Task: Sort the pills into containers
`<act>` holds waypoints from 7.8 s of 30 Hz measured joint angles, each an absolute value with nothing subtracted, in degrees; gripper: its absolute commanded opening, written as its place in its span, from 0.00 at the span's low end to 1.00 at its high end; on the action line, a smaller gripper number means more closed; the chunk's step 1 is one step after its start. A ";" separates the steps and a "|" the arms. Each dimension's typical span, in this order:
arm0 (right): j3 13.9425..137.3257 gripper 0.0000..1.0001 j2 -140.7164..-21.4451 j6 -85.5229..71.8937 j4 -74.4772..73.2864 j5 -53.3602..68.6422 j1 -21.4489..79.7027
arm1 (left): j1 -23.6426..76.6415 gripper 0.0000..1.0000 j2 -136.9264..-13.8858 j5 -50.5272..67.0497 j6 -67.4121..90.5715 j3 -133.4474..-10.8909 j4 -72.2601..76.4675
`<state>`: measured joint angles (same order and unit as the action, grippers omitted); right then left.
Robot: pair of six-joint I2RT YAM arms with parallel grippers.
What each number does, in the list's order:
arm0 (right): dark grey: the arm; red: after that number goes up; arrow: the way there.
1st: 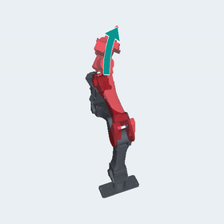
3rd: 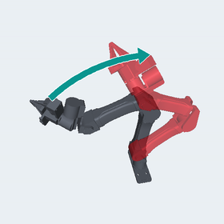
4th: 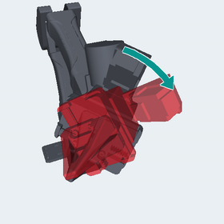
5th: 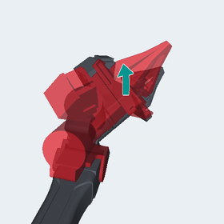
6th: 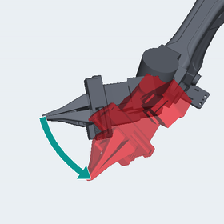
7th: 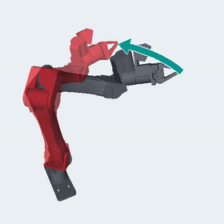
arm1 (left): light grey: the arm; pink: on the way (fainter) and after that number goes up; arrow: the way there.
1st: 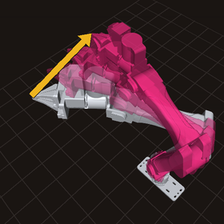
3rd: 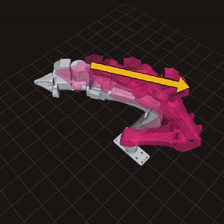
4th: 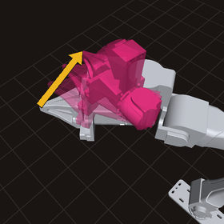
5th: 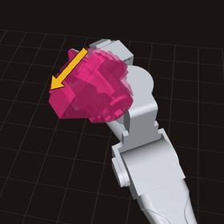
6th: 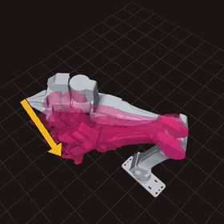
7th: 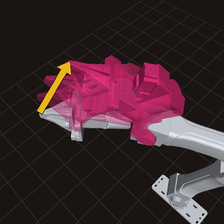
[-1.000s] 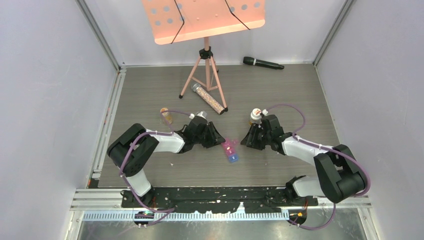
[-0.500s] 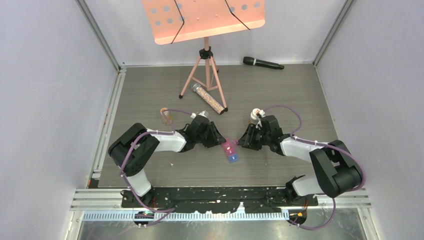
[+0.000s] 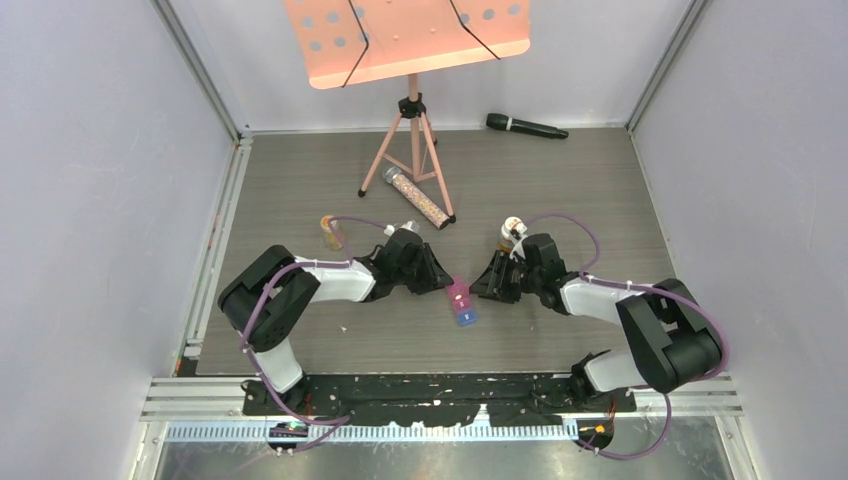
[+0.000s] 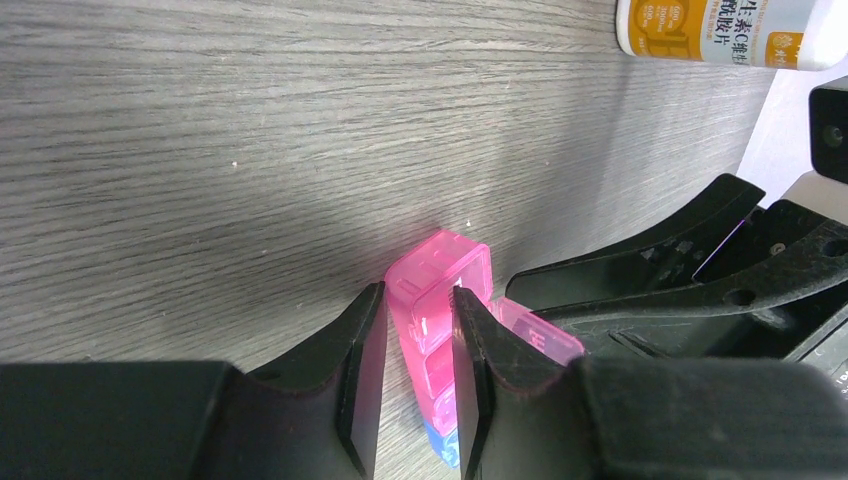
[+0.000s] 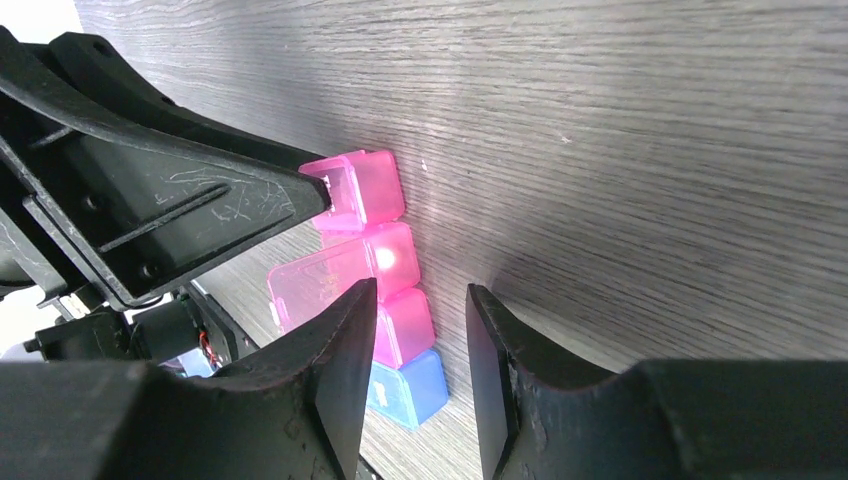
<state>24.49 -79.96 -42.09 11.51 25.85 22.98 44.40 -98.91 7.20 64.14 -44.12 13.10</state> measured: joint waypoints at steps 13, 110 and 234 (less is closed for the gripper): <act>23.64 0.51 -81.58 -42.44 15.11 29.10 22.98 | 44.53 0.21 -99.00 6.92 64.40 -44.69 12.23; 44.18 0.83 -84.86 -32.53 -12.27 7.31 36.12 | 43.35 0.56 -74.04 -3.36 48.90 -38.50 5.08; 60.55 0.18 -86.61 -25.98 -17.19 13.34 53.04 | 29.32 0.00 -58.39 21.76 55.99 -27.57 5.43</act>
